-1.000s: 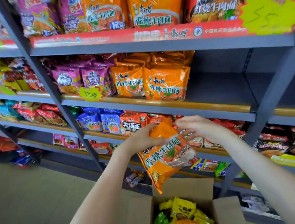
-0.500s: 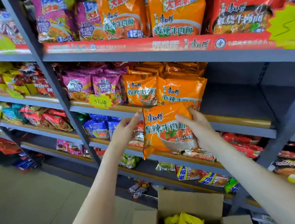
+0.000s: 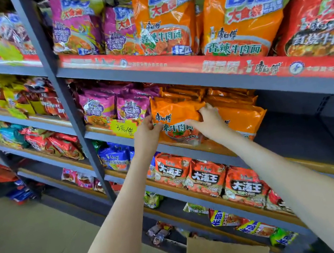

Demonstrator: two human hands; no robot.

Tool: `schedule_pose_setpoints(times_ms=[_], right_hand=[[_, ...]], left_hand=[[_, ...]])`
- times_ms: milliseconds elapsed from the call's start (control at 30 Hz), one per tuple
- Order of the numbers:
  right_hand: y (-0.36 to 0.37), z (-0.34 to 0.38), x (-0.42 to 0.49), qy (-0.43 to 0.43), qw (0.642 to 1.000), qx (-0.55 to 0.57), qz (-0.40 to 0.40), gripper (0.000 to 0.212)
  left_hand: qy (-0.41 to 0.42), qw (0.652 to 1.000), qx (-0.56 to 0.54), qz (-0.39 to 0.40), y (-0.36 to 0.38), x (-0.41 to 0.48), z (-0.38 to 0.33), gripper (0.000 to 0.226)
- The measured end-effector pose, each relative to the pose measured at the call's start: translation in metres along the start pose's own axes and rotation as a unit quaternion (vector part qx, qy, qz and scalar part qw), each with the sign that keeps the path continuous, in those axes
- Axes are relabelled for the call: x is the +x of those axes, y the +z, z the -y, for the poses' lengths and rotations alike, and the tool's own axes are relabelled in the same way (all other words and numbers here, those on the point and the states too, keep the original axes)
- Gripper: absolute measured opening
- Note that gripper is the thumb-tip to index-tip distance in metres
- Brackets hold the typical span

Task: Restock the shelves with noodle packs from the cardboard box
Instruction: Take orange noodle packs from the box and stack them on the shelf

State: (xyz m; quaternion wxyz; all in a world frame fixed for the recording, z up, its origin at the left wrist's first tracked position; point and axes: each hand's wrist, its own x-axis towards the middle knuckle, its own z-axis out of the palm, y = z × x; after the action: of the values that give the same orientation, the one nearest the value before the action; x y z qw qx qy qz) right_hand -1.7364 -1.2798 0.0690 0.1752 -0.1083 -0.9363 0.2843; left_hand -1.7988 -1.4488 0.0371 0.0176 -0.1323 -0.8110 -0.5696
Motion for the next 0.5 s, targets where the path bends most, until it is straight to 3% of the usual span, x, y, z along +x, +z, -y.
schedule_pose_setpoints(times_ms=[200,400,500], right_hand=[[0.007,0.005,0.018,0.027,0.999,0.032,-0.028,0.042],[0.021,0.003,0.020,0.036,0.995,0.053,-0.071,0.080],[0.027,-0.002,0.023,0.007,0.997,-0.016,-0.075,0.085]], left_hand=[[0.040,0.998,0.003,-0.049,0.011,0.026,0.003,0.048],[0.051,0.998,0.012,-0.043,0.022,0.044,0.010,0.045],[0.065,0.997,0.032,-0.034,0.024,0.051,0.013,0.044]])
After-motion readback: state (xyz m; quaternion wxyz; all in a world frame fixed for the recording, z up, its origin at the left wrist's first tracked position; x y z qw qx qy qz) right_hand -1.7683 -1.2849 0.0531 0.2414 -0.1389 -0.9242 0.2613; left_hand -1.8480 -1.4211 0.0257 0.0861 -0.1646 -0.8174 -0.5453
